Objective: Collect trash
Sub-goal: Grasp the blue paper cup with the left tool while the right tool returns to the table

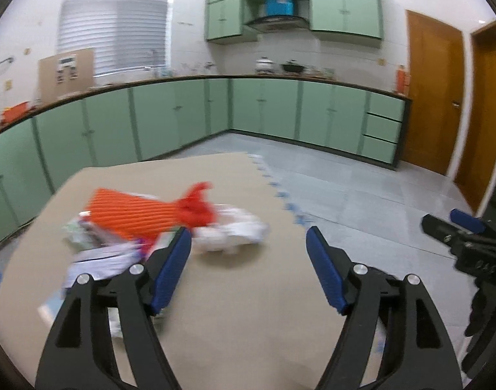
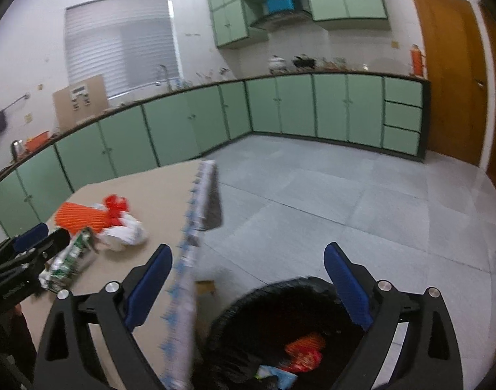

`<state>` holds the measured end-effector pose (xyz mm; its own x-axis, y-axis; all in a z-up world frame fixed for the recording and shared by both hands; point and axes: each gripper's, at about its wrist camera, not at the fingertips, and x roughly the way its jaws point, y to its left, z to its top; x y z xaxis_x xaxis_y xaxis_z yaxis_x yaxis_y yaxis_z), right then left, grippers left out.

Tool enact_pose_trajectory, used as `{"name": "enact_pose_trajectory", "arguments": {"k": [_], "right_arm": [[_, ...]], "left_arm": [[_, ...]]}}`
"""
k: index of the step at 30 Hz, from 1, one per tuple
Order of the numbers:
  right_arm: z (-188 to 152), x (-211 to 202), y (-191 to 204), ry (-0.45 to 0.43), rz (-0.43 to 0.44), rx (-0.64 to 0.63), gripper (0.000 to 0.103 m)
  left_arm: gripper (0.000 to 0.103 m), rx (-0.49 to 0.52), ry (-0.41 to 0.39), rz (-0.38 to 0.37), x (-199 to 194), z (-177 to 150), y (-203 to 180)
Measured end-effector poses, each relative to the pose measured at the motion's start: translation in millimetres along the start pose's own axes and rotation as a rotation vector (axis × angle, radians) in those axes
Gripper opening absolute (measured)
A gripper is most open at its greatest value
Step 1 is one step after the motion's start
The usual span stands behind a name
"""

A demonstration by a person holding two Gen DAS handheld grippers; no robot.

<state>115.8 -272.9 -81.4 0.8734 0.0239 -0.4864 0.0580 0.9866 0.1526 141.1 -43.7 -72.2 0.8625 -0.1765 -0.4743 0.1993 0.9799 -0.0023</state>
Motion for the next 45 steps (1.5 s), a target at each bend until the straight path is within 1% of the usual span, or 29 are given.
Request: {"name": "enact_pose_trajectory", "arguments": {"k": [3,8,12,16,20,22,27,32,33,34,38,39,45], "right_arm": [[0,6,34,-0.005,0.046,-0.042,0.093],[-5,17,84,0.001,0.122,-0.099,0.093],[-12,23,118,0.007,0.177,-0.127,0.093],[-21,31,147,0.025,0.210,-0.132,0.093],[-31,38,172,0.052,0.225,-0.152,0.093],[-33,40,179,0.059,0.227,-0.158,0.093],[-35,43,187,0.067,0.224,-0.174,0.093],[-37,47,193,0.079,0.215,-0.190,0.093],[-37,47,194,0.081,0.214,-0.192,0.093],[-37,47,195,0.082,0.213,-0.193,0.093],[-37,47,200,0.086,0.212,-0.202,0.093],[-38,47,202,0.088,0.212,-0.204,0.093],[-43,49,213,0.108,0.221,-0.190,0.093]], "left_arm": [[0.071,-0.008,-0.003,0.080,-9,-3,33],[0.071,-0.034,0.019,0.205,-21,-17,90],[0.072,-0.059,0.047,0.250,-28,-31,124],[0.073,-0.080,0.082,0.244,-28,-46,146],[0.075,-0.089,0.122,0.195,-20,-58,160],[0.076,-0.091,0.139,0.169,-17,-65,163],[0.078,-0.115,0.188,0.136,-3,-76,170],[0.078,-0.119,0.198,0.116,4,-76,170],[0.075,-0.118,0.195,0.116,4,-75,170],[0.070,-0.117,0.192,0.115,5,-74,170],[0.067,-0.129,0.181,0.117,4,-73,169],[0.064,-0.132,0.177,0.118,3,-72,169],[0.060,-0.163,0.149,0.164,-16,-74,173]]}}
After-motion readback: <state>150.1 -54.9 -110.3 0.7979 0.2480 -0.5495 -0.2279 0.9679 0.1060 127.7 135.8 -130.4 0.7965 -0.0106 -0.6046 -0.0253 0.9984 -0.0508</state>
